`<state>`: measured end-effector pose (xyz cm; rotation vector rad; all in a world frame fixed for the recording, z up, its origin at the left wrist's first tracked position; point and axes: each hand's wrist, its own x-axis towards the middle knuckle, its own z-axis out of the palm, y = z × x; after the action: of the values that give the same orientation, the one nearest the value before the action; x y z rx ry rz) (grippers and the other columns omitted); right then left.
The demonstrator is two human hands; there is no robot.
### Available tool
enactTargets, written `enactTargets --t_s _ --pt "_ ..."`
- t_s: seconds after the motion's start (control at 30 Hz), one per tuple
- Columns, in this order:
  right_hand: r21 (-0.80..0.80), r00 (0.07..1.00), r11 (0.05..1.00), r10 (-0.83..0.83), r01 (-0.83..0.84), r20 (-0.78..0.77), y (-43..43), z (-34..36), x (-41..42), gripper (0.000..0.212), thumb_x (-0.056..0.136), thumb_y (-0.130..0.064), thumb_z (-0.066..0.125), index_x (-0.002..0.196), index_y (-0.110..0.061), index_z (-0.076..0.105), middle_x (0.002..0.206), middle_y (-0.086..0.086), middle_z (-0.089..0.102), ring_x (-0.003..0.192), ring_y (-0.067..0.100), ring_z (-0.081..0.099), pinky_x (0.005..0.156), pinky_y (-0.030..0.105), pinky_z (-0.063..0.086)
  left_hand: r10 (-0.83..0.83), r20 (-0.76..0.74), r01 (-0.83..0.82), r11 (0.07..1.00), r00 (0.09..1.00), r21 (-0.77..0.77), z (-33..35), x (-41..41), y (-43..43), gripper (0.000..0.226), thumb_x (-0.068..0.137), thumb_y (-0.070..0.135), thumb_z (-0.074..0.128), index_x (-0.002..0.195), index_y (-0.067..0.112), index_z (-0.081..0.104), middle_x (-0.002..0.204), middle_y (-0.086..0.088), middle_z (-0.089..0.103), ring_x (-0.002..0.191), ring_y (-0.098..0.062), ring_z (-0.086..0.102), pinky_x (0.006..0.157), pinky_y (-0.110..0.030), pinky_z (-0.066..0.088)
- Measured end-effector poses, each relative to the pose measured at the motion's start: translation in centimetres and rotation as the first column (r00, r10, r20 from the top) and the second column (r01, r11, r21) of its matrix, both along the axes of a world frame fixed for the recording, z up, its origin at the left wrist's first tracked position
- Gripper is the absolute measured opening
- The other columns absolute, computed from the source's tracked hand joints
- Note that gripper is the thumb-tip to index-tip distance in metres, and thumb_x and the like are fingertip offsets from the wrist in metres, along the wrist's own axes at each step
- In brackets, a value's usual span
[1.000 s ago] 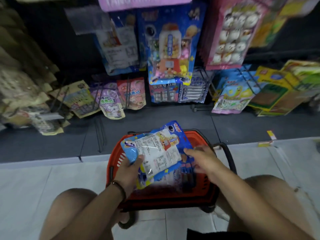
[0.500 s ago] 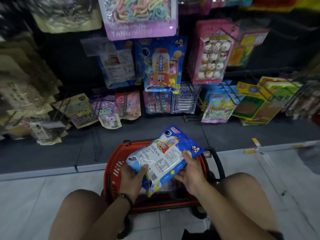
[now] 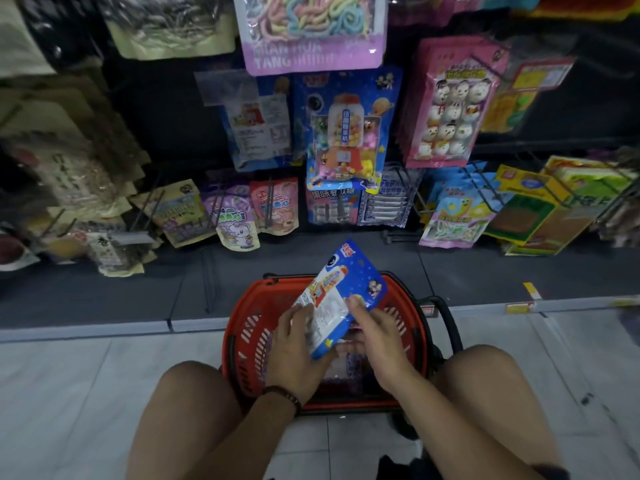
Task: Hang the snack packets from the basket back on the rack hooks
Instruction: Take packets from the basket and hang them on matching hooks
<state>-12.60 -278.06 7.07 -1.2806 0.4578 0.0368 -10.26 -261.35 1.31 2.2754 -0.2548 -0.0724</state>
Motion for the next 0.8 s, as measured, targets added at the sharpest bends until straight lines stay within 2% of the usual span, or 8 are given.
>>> enactTargets --t_s 0.1,0.2,0.3,0.4,0.5,0.6,0.67,0.8 --pt "-0.114 0.973 0.974 0.209 -0.197 0.103 -0.7 -0.6 0.2 0.035 0.094 -0.029 0.076 0.128 -0.022 0.076 0.122 -0.003 0.079 0.115 0.017 0.074 0.089 0.037 0.062 0.053 0.019 -0.052 0.996 0.998 -0.068 0.1 0.4 0.0 0.051 0.096 0.031 0.070 0.145 0.030 0.054 0.130 0.006 0.055 0.117 -0.007 0.058 0.098 -0.027 0.053" --pt "-0.286 0.993 0.958 0.040 -0.007 0.111 -2.2 -2.1 1.2 0.043 0.088 -0.022 0.085 0.129 -0.029 0.073 0.123 -0.003 0.076 0.115 0.018 0.071 0.103 0.047 0.058 0.092 -0.159 -0.142 0.932 0.983 -0.335 1.0 0.8 0.2 0.036 0.103 0.024 0.064 0.137 0.035 0.059 0.123 0.007 0.069 0.114 -0.008 0.067 0.095 -0.034 0.058" --pt "-0.391 0.992 0.912 -0.120 0.125 0.037 -3.8 -2.9 2.2 0.067 0.084 -0.027 0.088 0.144 -0.031 0.058 0.132 0.000 0.063 0.123 0.021 0.063 0.107 0.048 0.054 0.019 -0.344 -0.218 0.806 0.939 -0.551 2.1 1.1 0.6 0.047 0.105 0.018 0.061 0.149 0.028 0.047 0.132 0.006 0.072 0.121 -0.016 0.070 0.100 -0.040 0.057" --pt "-0.189 0.993 0.976 -0.116 0.111 -0.016 -4.6 -2.5 2.4 0.068 0.092 -0.019 0.081 0.153 -0.025 0.051 0.135 0.004 0.064 0.122 0.017 0.066 0.095 0.035 0.057 -0.064 -0.388 -0.192 0.788 0.919 -0.585 2.4 1.4 1.1 0.052 0.106 0.015 0.060 0.153 0.027 0.043 0.139 0.004 0.069 0.127 -0.018 0.067 0.105 -0.042 0.055" --pt "-0.119 0.999 0.992 -0.036 0.038 0.019 -4.8 -2.0 2.0 0.050 0.097 -0.010 0.073 0.145 -0.020 0.060 0.110 0.000 0.079 0.097 0.011 0.077 0.078 0.024 0.059 -0.121 -0.457 -0.208 0.770 0.881 -0.604 2.6 1.7 1.6 0.046 0.105 0.011 0.058 0.149 0.024 0.051 0.137 0.000 0.071 0.125 -0.022 0.069 0.105 -0.043 0.055" --pt "-0.171 0.994 0.985 0.051 -0.033 0.102 -4.9 -1.8 1.4 0.039 0.099 0.000 0.068 0.134 -0.017 0.069 0.111 0.005 0.082 0.101 0.025 0.079 0.078 0.028 0.063 -0.145 -0.498 -0.242 0.738 0.855 -0.630 3.8 1.9 1.4 0.038 0.101 0.025 0.061 0.139 0.019 0.061 0.129 -0.004 0.075 0.121 -0.026 0.071 0.100 -0.044 0.058" --pt "-0.168 0.990 0.985 0.049 -0.027 0.132 -4.8 -1.3 1.4 0.039 0.099 0.002 0.067 0.133 -0.016 0.068 0.114 0.008 0.081 0.101 0.026 0.079 0.077 0.029 0.063 -0.122 -0.483 -0.246 0.739 0.867 -0.627 4.8 2.2 1.0 0.041 0.095 0.035 0.061 0.132 0.017 0.065 0.122 -0.002 0.078 0.115 -0.023 0.074 0.097 -0.041 0.061" --pt "-0.176 0.984 0.984 0.029 0.002 0.173 -5.6 -0.4 2.2 0.037 0.099 0.000 0.068 0.132 -0.017 0.068 0.114 0.007 0.081 0.103 0.025 0.079 0.083 0.036 0.064 -0.077 -0.381 -0.188 0.769 0.922 -0.611 6.1 3.8 0.0 0.032 0.104 0.026 0.060 0.135 0.020 0.063 0.126 0.000 0.076 0.116 -0.022 0.073 0.102 -0.050 0.057"
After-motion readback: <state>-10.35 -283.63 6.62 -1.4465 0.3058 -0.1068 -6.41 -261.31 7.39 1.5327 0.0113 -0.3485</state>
